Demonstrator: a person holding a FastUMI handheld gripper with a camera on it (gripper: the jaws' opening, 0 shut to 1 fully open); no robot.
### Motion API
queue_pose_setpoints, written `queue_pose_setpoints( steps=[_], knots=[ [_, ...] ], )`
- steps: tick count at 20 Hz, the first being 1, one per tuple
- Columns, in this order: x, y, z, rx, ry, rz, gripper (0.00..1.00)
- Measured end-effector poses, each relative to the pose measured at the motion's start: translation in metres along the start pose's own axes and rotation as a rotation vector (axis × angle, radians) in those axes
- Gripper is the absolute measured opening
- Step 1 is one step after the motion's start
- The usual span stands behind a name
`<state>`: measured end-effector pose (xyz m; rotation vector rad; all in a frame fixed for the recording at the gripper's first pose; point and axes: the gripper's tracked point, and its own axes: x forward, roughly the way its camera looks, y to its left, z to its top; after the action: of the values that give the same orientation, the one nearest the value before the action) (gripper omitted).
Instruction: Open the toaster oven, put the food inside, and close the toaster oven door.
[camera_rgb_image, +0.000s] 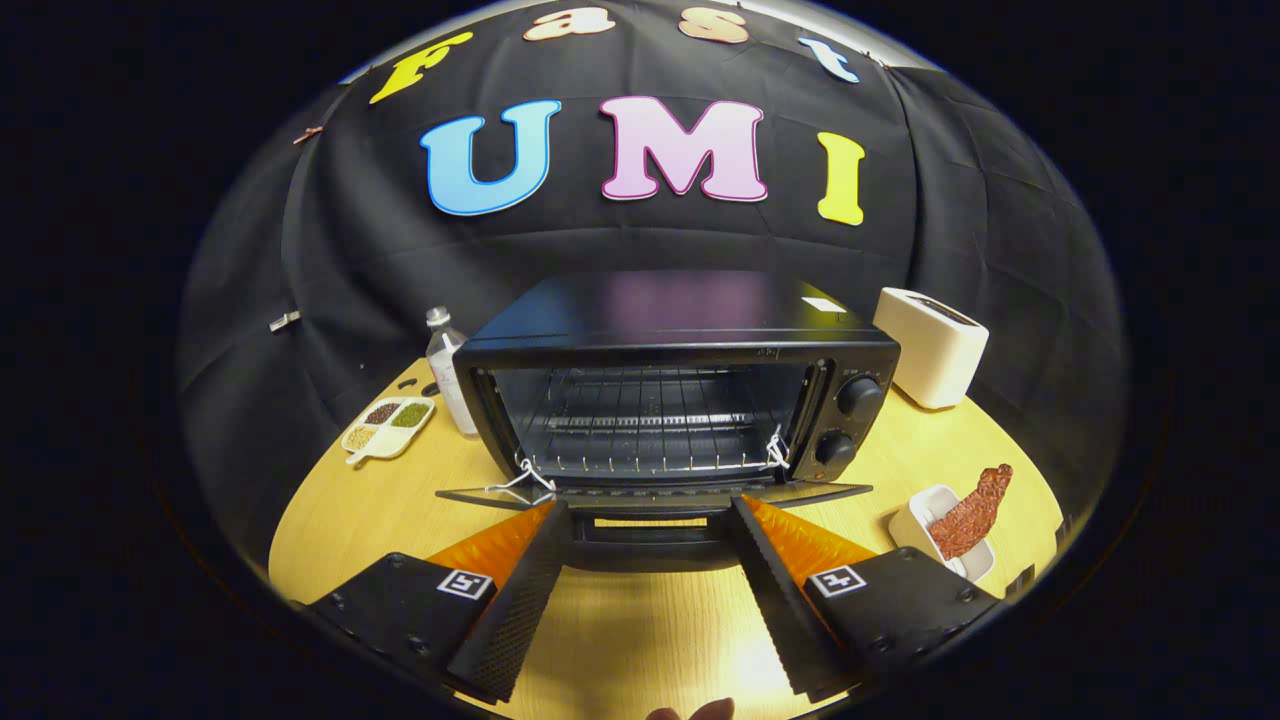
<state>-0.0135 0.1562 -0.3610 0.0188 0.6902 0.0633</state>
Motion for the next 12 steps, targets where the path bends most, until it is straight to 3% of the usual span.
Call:
queue_pose_setpoints(
  steps=[8,12],
  knots=[
    [-0.009,0.000,-0.072,0.016,0.208,0.048,1.00],
    [-0.020,-0.005,-0.081,0.006,0.228,0.070,1.00]
  ],
)
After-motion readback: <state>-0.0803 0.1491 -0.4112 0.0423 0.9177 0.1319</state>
